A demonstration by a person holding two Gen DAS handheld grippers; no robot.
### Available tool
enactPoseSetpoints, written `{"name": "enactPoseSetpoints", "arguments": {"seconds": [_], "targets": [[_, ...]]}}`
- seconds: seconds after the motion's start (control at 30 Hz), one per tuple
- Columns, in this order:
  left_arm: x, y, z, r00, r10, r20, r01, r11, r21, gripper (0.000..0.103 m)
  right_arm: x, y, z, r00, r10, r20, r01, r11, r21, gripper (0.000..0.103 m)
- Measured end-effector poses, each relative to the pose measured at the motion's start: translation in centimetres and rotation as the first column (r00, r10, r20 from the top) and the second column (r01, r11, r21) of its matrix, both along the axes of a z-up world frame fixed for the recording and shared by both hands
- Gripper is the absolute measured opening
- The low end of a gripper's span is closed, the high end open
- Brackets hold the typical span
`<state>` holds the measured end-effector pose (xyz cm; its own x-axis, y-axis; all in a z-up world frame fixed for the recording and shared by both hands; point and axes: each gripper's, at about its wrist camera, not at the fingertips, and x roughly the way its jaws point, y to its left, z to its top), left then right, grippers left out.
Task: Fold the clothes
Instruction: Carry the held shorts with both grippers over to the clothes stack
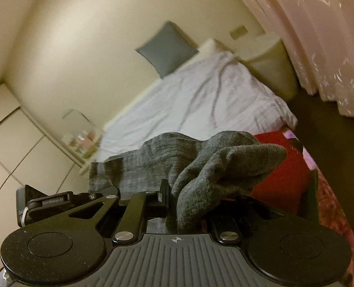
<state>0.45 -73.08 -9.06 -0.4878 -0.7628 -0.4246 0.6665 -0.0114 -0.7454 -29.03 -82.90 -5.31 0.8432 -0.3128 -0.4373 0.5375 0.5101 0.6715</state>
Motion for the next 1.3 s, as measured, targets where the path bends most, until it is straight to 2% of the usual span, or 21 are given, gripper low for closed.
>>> {"name": "enactPoseSetpoints", "arguments": {"seconds": [0.2,0.27,0.43,0.57,0.67,0.77,0.8,0.83,0.87,0.9,0.93,0.97,1.0,1.07,1.13,1.17,1.2,1.23,1.27,1.3], "targets": [[1.1,-4.4,-3.3,1.000,-0.003,-0.015,0.004,0.998,0.068,0.008,1.6,-5.8,-2.8,0.999,-0.002,-0.054,0.008,0.994,0.109,0.010],[1.5,-5.4,-4.8,1.000,0.009,-0.008,-0.008,0.996,0.088,0.009,2.2,-6.8,-4.1,0.997,-0.005,-0.075,0.014,0.993,0.120,0.010],[2.3,-7.9,-7.9,0.999,0.034,0.018,-0.036,0.990,0.135,0.009,3.9,-8.7,-7.8,0.986,-0.032,-0.166,0.047,0.995,0.088,0.010],[2.8,-8.5,-8.6,0.999,0.039,0.015,-0.040,0.994,0.106,0.010,4.4,-9.1,-8.9,0.985,-0.055,-0.166,0.061,0.998,0.027,0.010],[2.6,-8.8,-8.1,0.998,0.015,0.053,-0.017,0.999,0.045,0.010,4.3,-8.8,-8.6,0.986,-0.067,-0.150,0.062,0.998,-0.032,0.010],[2.5,-9.1,-8.6,0.998,0.010,0.056,-0.011,1.000,0.025,0.010,4.4,-8.6,-8.7,0.985,-0.079,-0.155,0.068,0.995,-0.078,0.010],[2.6,-9.1,-8.9,0.998,0.015,0.060,-0.018,0.999,0.039,0.010,4.5,-8.6,-9.0,0.984,-0.076,-0.158,0.065,0.995,-0.074,0.010],[2.6,-9.2,-9.2,0.998,0.021,0.064,-0.025,0.998,0.054,0.013,4.6,-8.7,-9.4,0.984,-0.071,-0.161,0.061,0.996,-0.066,0.010],[2.6,-9.2,-9.5,0.997,0.027,0.069,-0.032,0.997,0.069,0.022,4.6,-8.8,-9.8,0.985,-0.056,-0.165,0.049,0.998,-0.044,0.011],[2.9,-9.2,-10.0,0.997,0.044,0.060,-0.050,0.995,0.089,0.026,4.6,-9.0,-10.2,0.984,-0.044,-0.173,0.042,0.999,-0.013,0.017],[3.4,-9.1,-10.1,0.998,0.059,0.033,-0.062,0.994,0.091,0.028,4.2,-9.0,-10.3,0.982,-0.065,-0.176,0.065,0.998,-0.008,0.047],[3.9,-9.0,-10.3,0.997,0.073,0.005,-0.073,0.993,0.093,0.029,3.6,-9.0,-10.3,0.979,-0.099,-0.176,0.098,0.995,-0.012,0.067],[4.4,-9.0,-10.1,0.996,0.088,-0.006,-0.087,0.992,0.089,0.031,3.0,-9.0,-10.2,0.979,-0.122,-0.166,0.120,0.992,-0.022,0.069],[4.9,-9.3,-9.5,0.995,0.104,0.007,-0.105,0.992,0.075,0.033,1.6,-9.7,-10.3,0.982,-0.146,-0.117,0.149,0.989,0.017,0.068],[4.8,-10.0,-9.2,0.996,0.083,0.041,-0.086,0.994,0.070,0.027,0.4,-10.4,-10.6,0.983,-0.169,-0.071,0.174,0.983,0.065,0.066],[4.6,-10.3,-9.1,0.996,0.067,0.059,-0.071,0.995,0.070,0.008,-0.1,-10.8,-10.9,0.982,-0.182,-0.051,0.186,0.978,0.089,0.038],[4.4,-10.5,-8.9,0.996,0.049,0.071,-0.053,0.997,0.064,0.003,-0.5,-11.1,-11.1,0.981,-0.188,-0.044,0.192,0.976,0.106,0.020],[4.3,-10.6,-8.6,0.995,0.043,0.093,-0.048,0.998,0.049,0.003,-0.8,-11.4,-11.0,0.980,-0.195,-0.049,0.199,0.973,0.116,0.008],[4.1,-10.7,-8.3,0.993,0.039,0.115,-0.043,0.999,0.032,0.003,-1.2,-11.4,-10.8,0.977,-0.208,-0.048,0.211,0.973,0.089,0.003],[4.0,-10.7,-7.8,0.990,0.041,0.133,-0.041,0.999,-0.003,0.003,-1.8,-11.1,-10.3,0.974,-0.222,-0.045,0.224,0.974,0.039,0.003]]}}
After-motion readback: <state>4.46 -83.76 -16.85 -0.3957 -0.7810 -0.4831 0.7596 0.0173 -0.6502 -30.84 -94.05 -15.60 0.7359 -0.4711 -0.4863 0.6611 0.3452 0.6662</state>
